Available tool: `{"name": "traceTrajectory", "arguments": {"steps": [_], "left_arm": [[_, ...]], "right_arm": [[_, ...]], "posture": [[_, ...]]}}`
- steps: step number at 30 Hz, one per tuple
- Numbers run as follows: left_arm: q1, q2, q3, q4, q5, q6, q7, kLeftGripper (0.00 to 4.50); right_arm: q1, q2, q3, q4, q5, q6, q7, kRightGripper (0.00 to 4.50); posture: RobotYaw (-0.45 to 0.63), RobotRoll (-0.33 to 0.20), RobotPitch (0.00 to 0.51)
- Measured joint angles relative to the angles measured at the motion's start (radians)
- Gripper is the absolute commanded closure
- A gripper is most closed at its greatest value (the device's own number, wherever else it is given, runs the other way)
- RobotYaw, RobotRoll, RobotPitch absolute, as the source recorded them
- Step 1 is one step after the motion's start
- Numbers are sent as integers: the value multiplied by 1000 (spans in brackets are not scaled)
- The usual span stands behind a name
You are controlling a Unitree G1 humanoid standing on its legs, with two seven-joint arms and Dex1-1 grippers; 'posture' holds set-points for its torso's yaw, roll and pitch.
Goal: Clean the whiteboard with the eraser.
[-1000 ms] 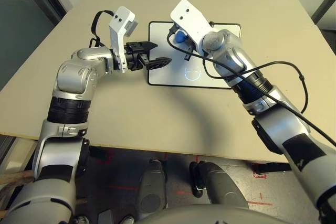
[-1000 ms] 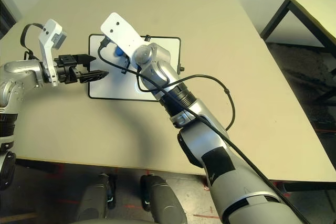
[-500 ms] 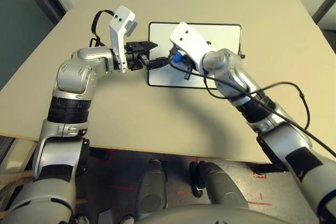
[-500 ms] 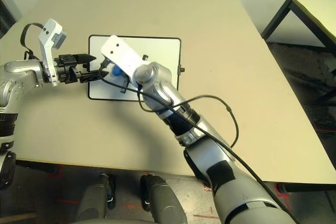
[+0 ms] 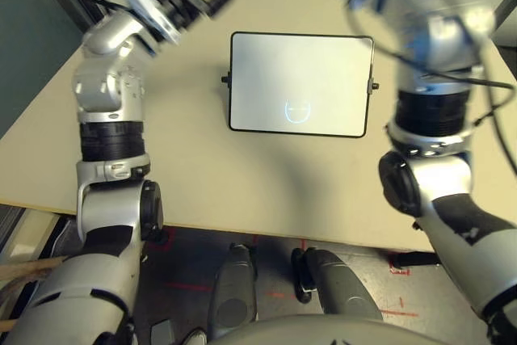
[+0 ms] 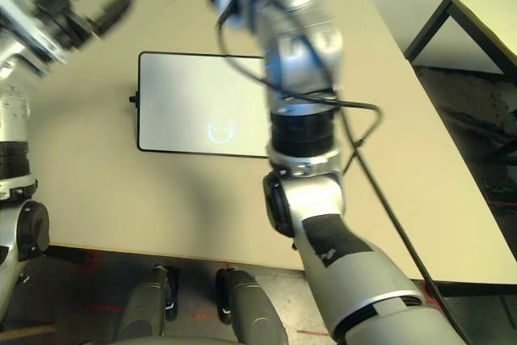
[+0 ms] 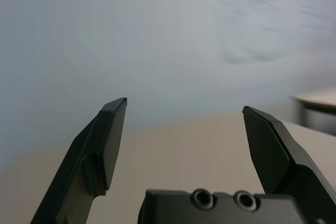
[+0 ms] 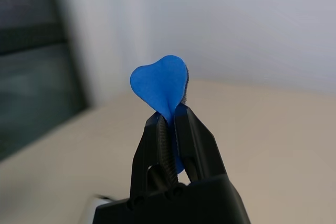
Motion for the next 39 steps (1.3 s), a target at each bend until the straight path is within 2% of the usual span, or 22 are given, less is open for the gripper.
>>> {"name": "traceTrajectory", "arguments": {"steps": [4,8,11,17,26,31,32,39], "left_arm": [[38,15,22,111,26,-96,42,0],[102,41,34,239,38,-158,59,0],[145,52,41,317,41,-192,73,0],[219,68,55,412,43,-220,98,0],[257,58,55,431,36,-222,119,0],[259,36,46,428,36,-207,119,0],[259,35,45,426,36,-202,119,0],[254,24,19,409,36,-169,111,0]], "right_arm": [[41,-139,-23,63,-14,51,-65,4431],[220,-219,-32,92,-25,109,-109,4431],[335,-231,-36,100,-17,187,-114,4431],[459,-235,-23,24,6,340,-111,4431],[569,-215,29,-32,58,466,-112,4431],[573,-192,19,-19,73,446,-135,4399],[573,-189,15,-14,76,437,-139,3701],[571,-182,-20,40,108,369,-152,1368]], "posture": [[-27,0,129],[-26,0,131],[-29,0,133],[-26,0,133],[-20,0,129],[-18,0,131],[-20,0,133],[-31,0,141]]}}
